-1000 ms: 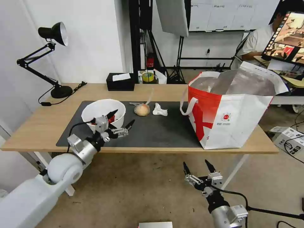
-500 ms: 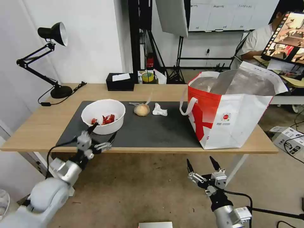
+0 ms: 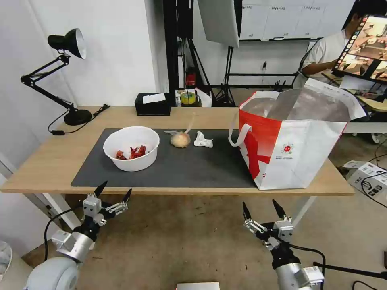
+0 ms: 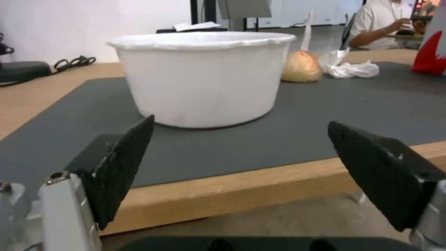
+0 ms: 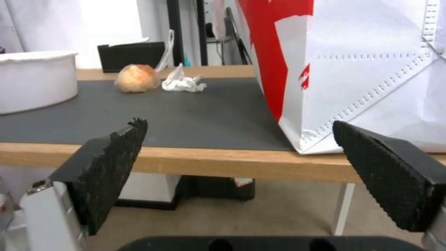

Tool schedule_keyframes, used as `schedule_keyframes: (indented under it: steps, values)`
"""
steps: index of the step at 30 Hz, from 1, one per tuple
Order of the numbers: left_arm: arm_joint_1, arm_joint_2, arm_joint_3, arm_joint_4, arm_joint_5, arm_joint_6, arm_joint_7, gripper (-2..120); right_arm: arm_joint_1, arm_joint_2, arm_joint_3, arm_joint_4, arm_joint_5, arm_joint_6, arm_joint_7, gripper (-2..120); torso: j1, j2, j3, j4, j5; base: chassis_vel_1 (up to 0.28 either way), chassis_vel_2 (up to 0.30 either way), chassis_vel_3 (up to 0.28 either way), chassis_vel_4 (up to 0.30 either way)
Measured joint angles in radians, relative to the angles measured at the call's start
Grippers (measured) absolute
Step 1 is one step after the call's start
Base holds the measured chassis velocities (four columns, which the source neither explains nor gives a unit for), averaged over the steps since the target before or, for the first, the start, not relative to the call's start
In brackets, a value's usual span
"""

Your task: Pick up the trash from the table and place it into the takeout bag.

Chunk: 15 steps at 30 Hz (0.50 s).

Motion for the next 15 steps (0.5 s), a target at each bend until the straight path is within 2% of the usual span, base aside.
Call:
schedule_keyframes:
  steps: [15]
  values:
    - [0.021,-0.012,-0.015,-0.021,0.006,-0.041,-0.006,100,0.000,-0.018,0.008,0.018,0.008,-0.015,-0.034,100,0.000,0.000,0.000,-0.0001,0.0000,0.000,0.000,0.000,0.000]
